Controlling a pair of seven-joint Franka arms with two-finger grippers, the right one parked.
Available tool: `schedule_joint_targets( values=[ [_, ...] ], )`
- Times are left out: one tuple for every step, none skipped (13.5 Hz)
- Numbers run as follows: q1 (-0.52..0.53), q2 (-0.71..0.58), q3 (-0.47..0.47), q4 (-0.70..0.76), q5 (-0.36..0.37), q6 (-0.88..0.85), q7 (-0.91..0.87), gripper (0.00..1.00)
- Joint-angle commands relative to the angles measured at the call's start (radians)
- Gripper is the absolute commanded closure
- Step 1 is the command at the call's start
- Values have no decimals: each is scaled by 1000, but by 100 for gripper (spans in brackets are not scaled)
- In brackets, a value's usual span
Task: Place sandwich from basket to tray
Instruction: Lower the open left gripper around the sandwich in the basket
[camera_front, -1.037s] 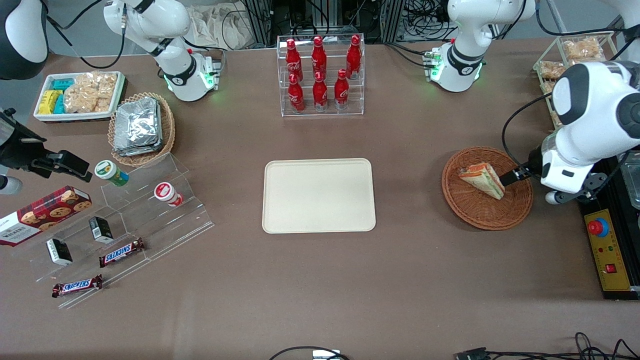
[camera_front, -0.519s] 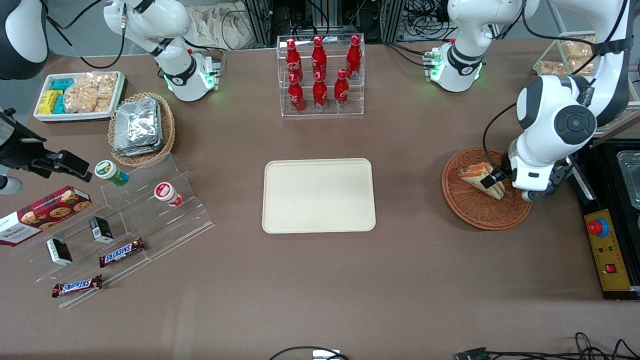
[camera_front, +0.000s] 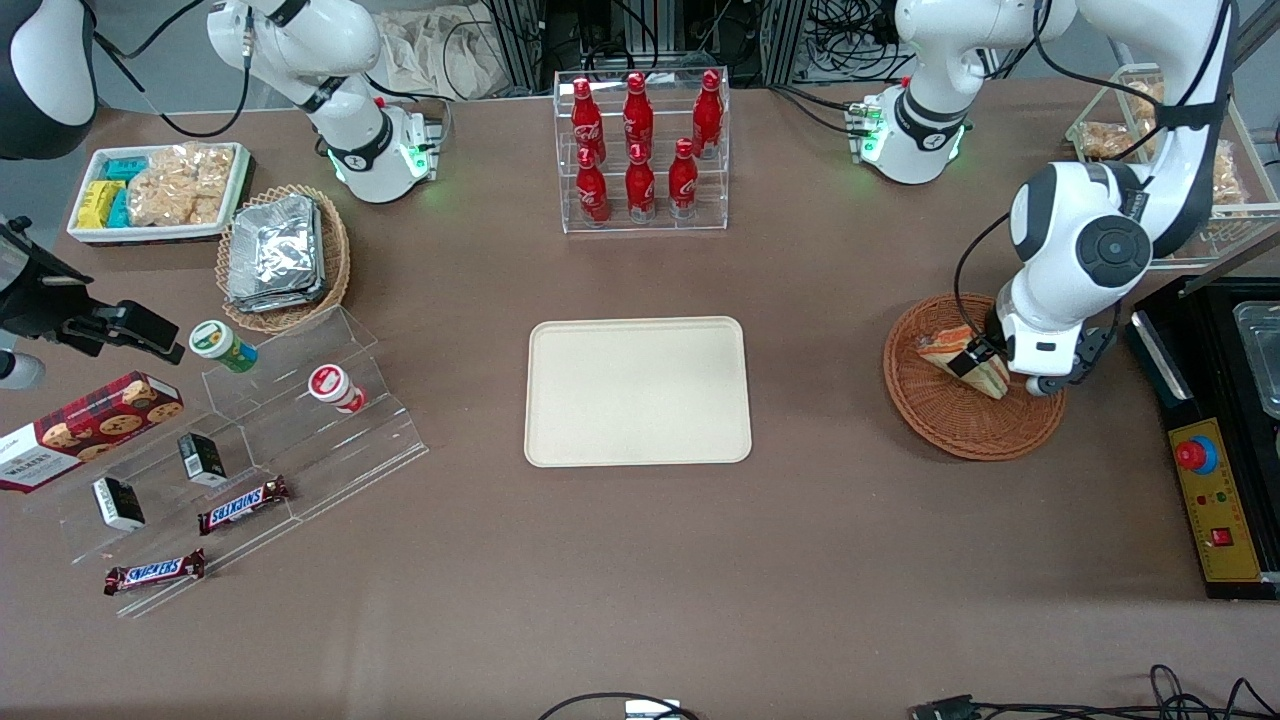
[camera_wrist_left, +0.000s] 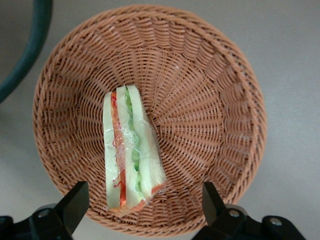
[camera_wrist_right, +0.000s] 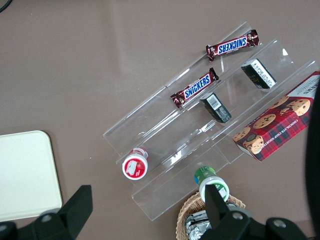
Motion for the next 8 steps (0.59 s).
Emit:
schedule_joint_targets(
  values=[
    [3,-10,3,-52,17,64,-27,0],
    [3,-7,3,-62,17,76,-27,0],
    [3,-1,4,-72,17,96,-27,0],
    [3,4,4,-88,17,120,-27,0],
    [12,11,4,-106,17,148,-27,0],
    [24,19,6,-117,19,171,-27,0],
    [26,27,6,-129,19,193,-27,0],
    [28,34,6,-137,28,214,-27,0]
  ],
)
